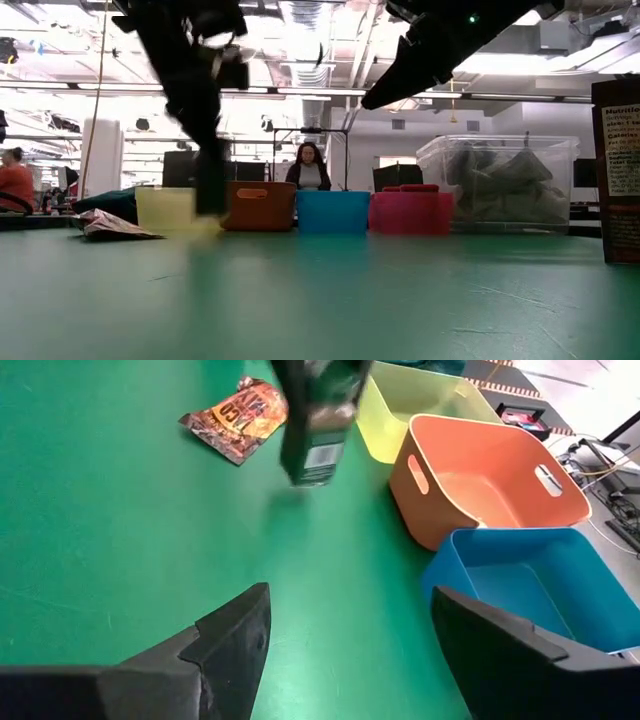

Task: Sort spices by type
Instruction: Put the top green spice bottle into the orange bin

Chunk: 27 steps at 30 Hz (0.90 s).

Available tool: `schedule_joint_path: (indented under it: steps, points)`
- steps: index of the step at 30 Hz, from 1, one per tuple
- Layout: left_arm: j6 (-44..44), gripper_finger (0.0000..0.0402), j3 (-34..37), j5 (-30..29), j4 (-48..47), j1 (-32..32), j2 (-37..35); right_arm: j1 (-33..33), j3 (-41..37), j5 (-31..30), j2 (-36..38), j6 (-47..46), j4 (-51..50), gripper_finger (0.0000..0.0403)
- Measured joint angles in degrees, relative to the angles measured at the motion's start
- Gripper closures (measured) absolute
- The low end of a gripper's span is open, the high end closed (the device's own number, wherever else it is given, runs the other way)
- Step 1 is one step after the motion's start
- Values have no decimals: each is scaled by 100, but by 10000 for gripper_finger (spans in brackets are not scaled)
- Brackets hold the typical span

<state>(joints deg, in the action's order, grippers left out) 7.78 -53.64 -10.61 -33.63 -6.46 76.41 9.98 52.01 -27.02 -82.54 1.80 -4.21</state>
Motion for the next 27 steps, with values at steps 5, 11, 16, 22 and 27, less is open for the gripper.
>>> schedule_joint_path:
  steps: [5,11,16,22,27]
  points:
    - [-253,213,-605,-44,-9,-291,-71,0,0,21,-24,0,20,100]
    - [-626,213,-1204,-45,101,-1000,-31,0,0,99,-24,-44,36,100]
    - [-815,213,-1234,-57,283,-1951,-29,2,0,180,-24,-71,101,100]
    - [-758,213,-1236,356,475,-3019,110,2,2,192,-49,-174,503,100]
    - [-742,213,-1236,602,603,-3137,600,2,10,468,-278,-136,848,100]
